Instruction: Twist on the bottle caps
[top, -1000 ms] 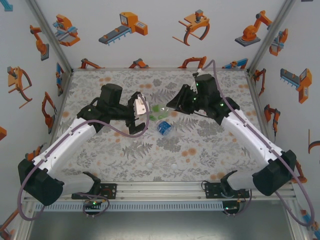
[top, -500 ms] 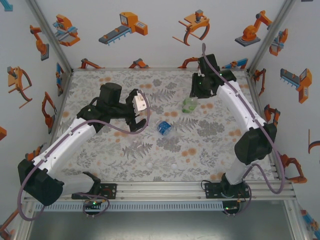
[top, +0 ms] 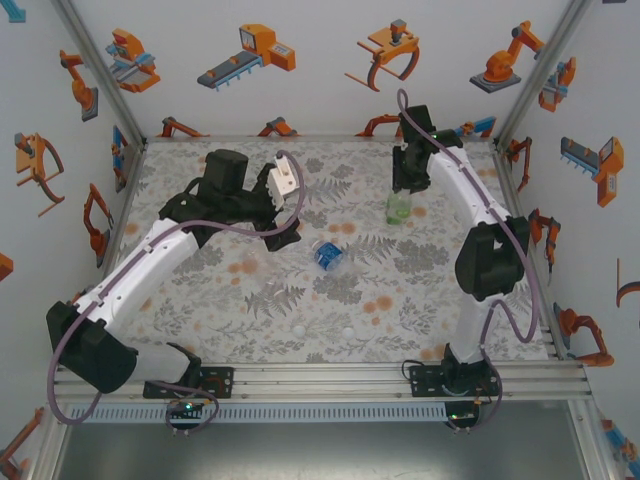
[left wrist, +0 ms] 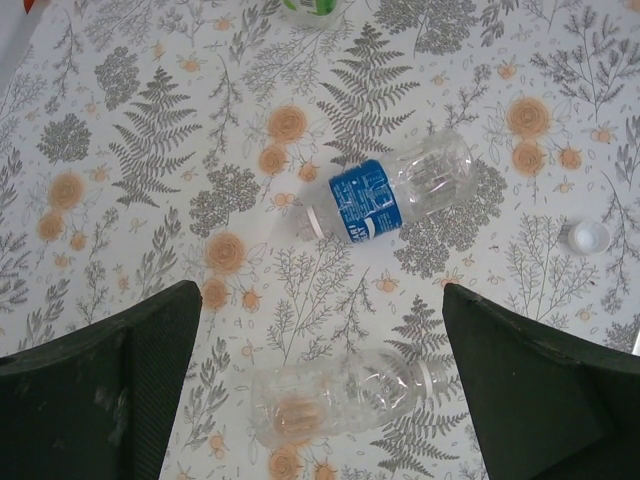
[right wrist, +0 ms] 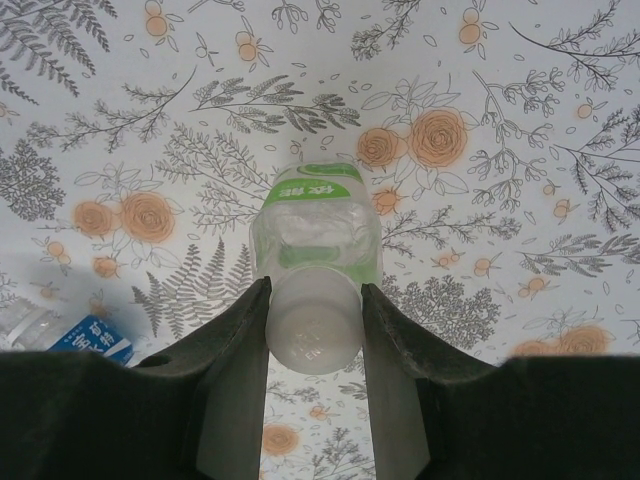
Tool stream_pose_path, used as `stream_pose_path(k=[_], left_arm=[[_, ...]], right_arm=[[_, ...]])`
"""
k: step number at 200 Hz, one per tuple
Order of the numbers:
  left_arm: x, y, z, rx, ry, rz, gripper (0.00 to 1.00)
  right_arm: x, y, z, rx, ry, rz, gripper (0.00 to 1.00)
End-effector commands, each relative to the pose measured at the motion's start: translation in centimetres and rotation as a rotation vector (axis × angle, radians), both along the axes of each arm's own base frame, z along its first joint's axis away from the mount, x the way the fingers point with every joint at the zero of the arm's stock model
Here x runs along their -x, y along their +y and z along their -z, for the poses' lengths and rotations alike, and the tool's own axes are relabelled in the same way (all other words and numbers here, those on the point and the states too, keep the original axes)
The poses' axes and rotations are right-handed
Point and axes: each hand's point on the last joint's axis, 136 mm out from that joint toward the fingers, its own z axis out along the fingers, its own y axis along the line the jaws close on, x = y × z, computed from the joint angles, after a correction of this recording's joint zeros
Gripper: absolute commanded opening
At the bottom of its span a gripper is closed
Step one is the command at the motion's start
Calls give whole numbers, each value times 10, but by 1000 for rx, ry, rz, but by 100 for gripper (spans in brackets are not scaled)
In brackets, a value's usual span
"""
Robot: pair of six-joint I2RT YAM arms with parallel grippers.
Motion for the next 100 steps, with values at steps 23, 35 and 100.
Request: stream_pose_path(k=[23,35,100], left_arm=[[-1,4,2,-9,53,-34,98],[-2,4,4,-10,56,-40,98],[-4,5,3,-4,58,-46,97]], right_arm=[[-2,-8,9,-2,10,10,30],[-2,-7,9,-7,11,12,35],[-3,-10,-13,-5,-30,18,48]])
